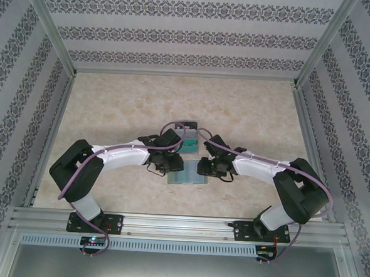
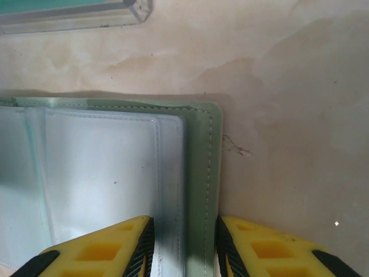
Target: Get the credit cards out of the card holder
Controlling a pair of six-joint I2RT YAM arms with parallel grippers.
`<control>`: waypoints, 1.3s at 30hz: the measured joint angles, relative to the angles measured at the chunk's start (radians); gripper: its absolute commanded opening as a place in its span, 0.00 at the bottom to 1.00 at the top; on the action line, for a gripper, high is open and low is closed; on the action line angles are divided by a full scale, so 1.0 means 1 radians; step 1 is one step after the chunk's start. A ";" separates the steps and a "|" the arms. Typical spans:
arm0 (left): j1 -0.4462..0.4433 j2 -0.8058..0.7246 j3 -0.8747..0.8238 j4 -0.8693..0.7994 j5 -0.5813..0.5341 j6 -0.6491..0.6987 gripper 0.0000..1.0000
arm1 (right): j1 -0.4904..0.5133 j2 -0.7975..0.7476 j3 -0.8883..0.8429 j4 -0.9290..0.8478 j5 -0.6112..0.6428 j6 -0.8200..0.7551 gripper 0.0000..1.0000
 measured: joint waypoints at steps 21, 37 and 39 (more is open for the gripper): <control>0.000 0.032 0.013 -0.077 0.002 0.003 0.30 | 0.008 0.003 0.000 0.001 0.015 0.014 0.36; -0.010 0.032 0.013 -0.042 0.034 0.031 0.31 | 0.008 0.016 0.014 -0.009 0.015 0.014 0.37; -0.012 0.032 0.013 -0.035 0.045 0.035 0.32 | 0.008 0.018 0.016 -0.012 0.015 0.014 0.37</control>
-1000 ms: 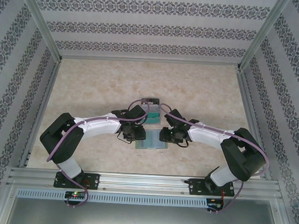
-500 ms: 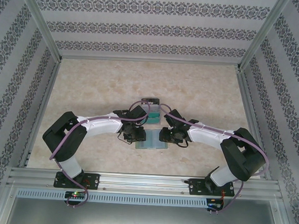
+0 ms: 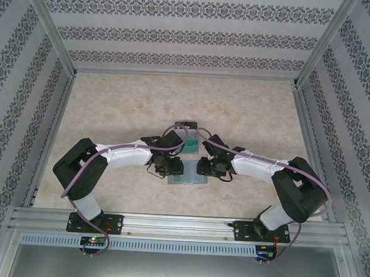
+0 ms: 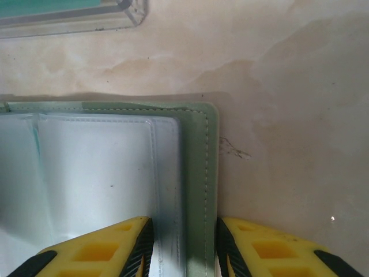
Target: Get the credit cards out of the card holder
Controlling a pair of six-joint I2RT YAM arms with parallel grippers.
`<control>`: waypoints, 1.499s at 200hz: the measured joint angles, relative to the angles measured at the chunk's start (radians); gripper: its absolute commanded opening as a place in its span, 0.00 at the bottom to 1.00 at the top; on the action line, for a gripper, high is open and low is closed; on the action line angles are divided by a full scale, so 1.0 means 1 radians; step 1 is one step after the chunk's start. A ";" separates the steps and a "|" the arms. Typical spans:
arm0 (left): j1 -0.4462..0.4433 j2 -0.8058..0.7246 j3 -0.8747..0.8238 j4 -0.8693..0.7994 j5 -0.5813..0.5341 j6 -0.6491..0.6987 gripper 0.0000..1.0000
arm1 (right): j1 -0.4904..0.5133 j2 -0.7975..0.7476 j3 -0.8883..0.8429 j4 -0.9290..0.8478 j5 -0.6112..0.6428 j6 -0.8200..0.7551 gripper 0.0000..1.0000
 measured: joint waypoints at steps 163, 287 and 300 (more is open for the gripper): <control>-0.002 0.000 0.014 0.072 0.077 0.030 0.64 | 0.000 0.013 0.016 -0.018 0.000 0.000 0.37; -0.031 0.018 0.092 0.135 0.177 0.072 0.58 | -0.021 -0.094 -0.074 0.027 0.032 0.036 0.44; -0.035 0.050 0.124 0.138 0.190 0.079 0.57 | -0.048 -0.151 -0.106 0.022 0.048 0.043 0.44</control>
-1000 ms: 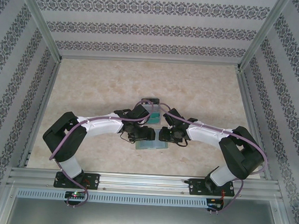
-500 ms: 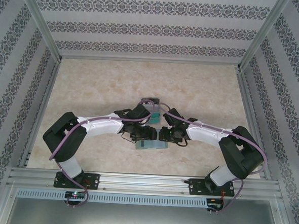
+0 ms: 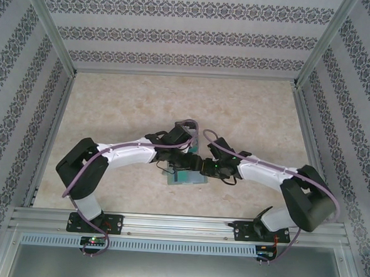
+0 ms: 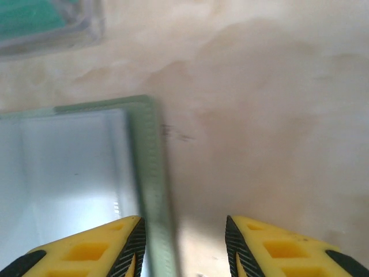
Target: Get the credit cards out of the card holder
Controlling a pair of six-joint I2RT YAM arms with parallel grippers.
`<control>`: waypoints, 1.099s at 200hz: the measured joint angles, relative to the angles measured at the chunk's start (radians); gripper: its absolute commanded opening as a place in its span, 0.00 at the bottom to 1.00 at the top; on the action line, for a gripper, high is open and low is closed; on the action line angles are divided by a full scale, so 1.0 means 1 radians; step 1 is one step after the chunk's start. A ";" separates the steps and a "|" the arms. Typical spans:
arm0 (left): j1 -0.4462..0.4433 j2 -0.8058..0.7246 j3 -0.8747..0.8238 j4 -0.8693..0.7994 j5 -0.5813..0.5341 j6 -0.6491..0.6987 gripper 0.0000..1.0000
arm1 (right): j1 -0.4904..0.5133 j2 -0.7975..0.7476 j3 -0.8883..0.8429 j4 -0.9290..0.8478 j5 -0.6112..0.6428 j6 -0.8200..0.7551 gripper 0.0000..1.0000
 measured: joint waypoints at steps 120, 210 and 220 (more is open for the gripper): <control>0.010 -0.086 -0.029 -0.051 -0.079 0.043 0.35 | -0.032 -0.121 -0.019 -0.010 -0.028 -0.002 0.38; 0.064 -0.129 -0.187 -0.106 -0.205 0.016 0.08 | 0.121 0.061 0.130 0.066 -0.126 -0.001 0.30; 0.067 -0.129 -0.197 -0.106 -0.206 0.015 0.07 | 0.127 0.072 0.132 0.070 -0.129 0.000 0.30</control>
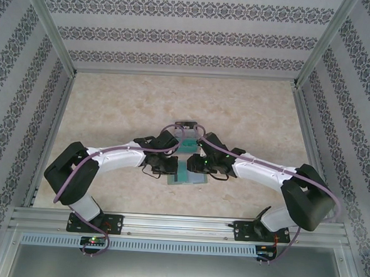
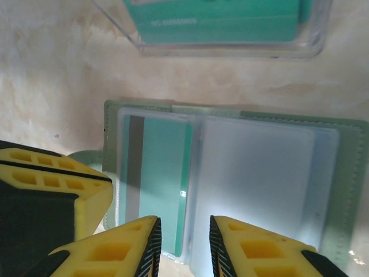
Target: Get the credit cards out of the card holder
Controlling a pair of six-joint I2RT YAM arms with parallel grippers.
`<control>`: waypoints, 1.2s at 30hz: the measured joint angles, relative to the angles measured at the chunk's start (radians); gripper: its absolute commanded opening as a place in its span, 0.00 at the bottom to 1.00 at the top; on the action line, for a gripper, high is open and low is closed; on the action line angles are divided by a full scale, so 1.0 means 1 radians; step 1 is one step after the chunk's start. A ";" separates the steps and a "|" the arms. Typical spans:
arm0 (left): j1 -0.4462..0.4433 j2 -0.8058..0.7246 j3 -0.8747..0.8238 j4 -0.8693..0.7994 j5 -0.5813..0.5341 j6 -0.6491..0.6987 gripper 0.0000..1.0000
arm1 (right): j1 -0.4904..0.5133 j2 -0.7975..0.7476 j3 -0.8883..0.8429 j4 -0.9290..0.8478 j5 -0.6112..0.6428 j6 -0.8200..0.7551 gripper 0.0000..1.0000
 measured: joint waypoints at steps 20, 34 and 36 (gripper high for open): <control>0.002 0.023 -0.031 0.053 0.030 -0.027 0.07 | 0.006 0.030 0.012 0.005 -0.008 0.002 0.32; 0.002 0.036 -0.031 0.083 0.056 -0.041 0.07 | 0.006 0.091 0.010 0.048 -0.051 0.028 0.21; 0.001 0.036 -0.031 0.083 0.057 -0.043 0.07 | 0.005 0.100 0.008 0.050 -0.056 0.032 0.20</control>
